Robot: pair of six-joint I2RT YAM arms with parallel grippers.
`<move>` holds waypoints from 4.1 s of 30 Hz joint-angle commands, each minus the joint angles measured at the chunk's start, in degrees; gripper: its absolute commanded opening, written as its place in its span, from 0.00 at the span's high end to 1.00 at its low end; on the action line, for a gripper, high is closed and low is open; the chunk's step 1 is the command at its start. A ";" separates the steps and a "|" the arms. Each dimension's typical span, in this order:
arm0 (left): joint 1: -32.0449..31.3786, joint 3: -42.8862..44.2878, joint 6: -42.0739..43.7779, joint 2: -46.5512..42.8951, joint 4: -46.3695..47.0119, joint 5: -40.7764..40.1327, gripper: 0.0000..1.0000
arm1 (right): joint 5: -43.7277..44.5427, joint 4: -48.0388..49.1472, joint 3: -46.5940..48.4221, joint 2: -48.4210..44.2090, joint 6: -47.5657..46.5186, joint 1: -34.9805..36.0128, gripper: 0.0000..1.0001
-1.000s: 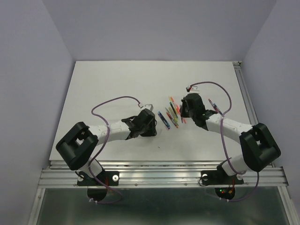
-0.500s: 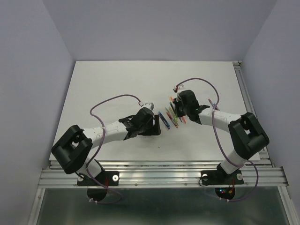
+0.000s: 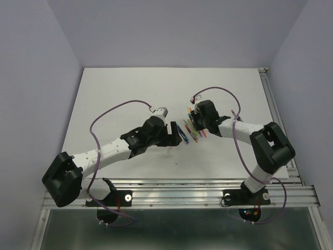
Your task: Open the pen caps
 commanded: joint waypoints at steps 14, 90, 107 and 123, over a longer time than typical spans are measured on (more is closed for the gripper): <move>-0.36 -0.42 1.92 -5.25 2.05 -0.63 0.01 | 6.15 -0.27 3.98 -8.27 4.32 -1.32 0.00; 1.40 -2.26 6.14 -7.97 4.07 2.25 0.01 | -29.07 -10.66 13.04 5.11 3.50 -32.96 0.99; -4.13 1.43 7.11 0.99 16.72 11.32 0.01 | 9.68 5.63 -20.81 -42.10 56.52 -3.62 0.99; -6.16 7.93 8.25 10.31 18.84 15.28 0.18 | 15.84 6.76 -19.49 -39.91 61.46 5.36 0.99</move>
